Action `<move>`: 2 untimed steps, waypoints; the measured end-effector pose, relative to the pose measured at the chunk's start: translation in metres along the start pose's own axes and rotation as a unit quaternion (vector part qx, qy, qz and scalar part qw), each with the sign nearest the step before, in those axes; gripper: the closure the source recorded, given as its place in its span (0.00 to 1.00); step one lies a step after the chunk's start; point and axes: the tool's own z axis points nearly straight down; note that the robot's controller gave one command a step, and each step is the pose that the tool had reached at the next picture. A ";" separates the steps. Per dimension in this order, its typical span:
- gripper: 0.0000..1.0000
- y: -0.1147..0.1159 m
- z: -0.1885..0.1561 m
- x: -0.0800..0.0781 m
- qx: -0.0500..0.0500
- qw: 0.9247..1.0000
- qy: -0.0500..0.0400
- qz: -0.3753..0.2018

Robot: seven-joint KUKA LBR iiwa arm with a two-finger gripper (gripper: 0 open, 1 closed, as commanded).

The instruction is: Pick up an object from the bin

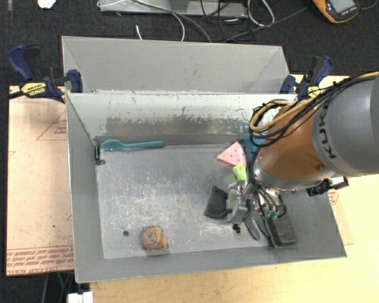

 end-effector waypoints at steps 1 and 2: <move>1.00 0.000 -0.001 0.000 0.000 1.000 0.000 0.000; 1.00 0.000 -0.018 0.001 0.000 1.000 0.002 -0.001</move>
Offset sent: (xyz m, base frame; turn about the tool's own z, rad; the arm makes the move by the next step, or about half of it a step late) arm 0.0002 0.0002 0.0461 -0.0004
